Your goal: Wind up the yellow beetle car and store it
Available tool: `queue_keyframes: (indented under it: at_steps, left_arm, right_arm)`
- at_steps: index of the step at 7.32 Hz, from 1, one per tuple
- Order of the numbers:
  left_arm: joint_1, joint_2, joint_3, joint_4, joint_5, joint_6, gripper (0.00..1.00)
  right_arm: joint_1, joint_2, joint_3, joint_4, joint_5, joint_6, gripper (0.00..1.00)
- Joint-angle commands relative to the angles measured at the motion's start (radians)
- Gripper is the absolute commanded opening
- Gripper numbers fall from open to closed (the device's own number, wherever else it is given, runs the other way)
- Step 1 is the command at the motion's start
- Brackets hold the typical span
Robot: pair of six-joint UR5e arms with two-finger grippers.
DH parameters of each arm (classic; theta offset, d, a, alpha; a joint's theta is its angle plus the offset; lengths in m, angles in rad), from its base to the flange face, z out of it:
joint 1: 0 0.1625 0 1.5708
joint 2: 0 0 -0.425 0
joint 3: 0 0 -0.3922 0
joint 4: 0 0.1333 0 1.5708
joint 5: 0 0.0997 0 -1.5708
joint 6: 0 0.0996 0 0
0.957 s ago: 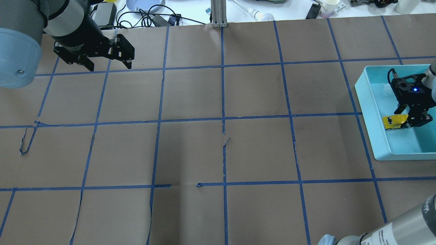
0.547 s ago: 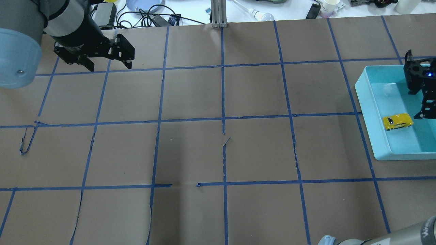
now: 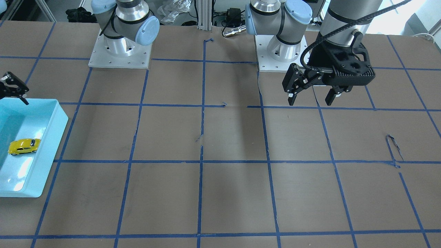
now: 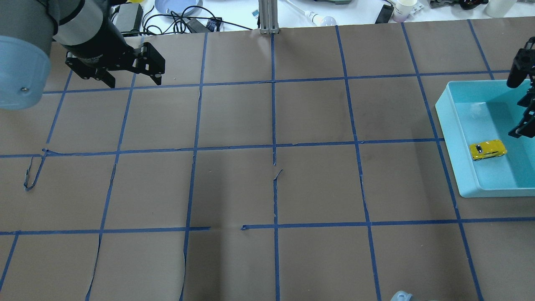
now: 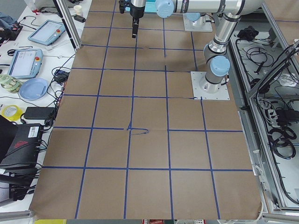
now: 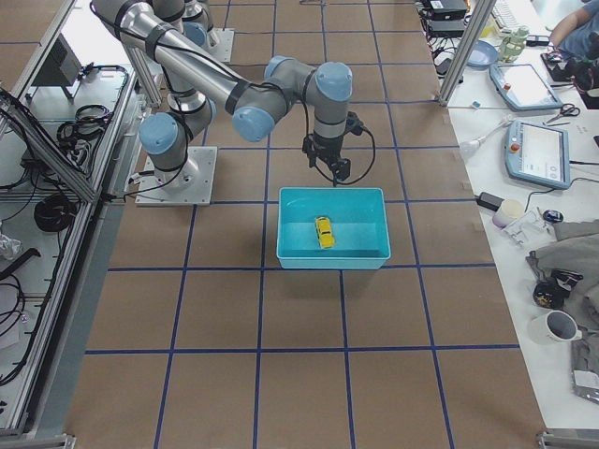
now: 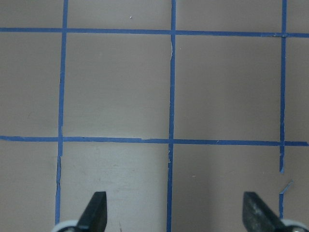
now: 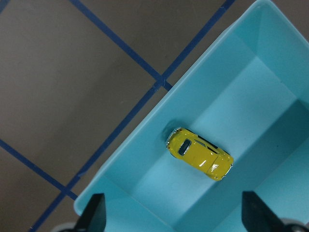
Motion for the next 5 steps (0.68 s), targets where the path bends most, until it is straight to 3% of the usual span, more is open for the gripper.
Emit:
queue_keyframes:
  at_steps: [1, 2, 3, 5]
  left_arm:
    - [0.001, 0.000, 0.000, 0.000, 0.000, 0.000, 1.00]
    - [0.000, 0.000, 0.000, 0.000, 0.000, 0.000, 1.00]
    - [0.000, 0.001, 0.000, 0.000, 0.000, 0.000, 1.00]
    - [0.000, 0.000, 0.000, 0.000, 0.000, 0.000, 1.00]
  right_arm:
    - [0.146, -0.050, -0.057, 0.082, 0.003, 0.453, 1.00]
    - [0.217, -0.038, -0.115, 0.186, -0.003, 0.640, 1.00]
    - [0.248, -0.024, -0.163, 0.207, 0.006, 0.746, 1.00]
    - [0.294, -0.047, -0.171, 0.266, 0.102, 0.880, 1.00]
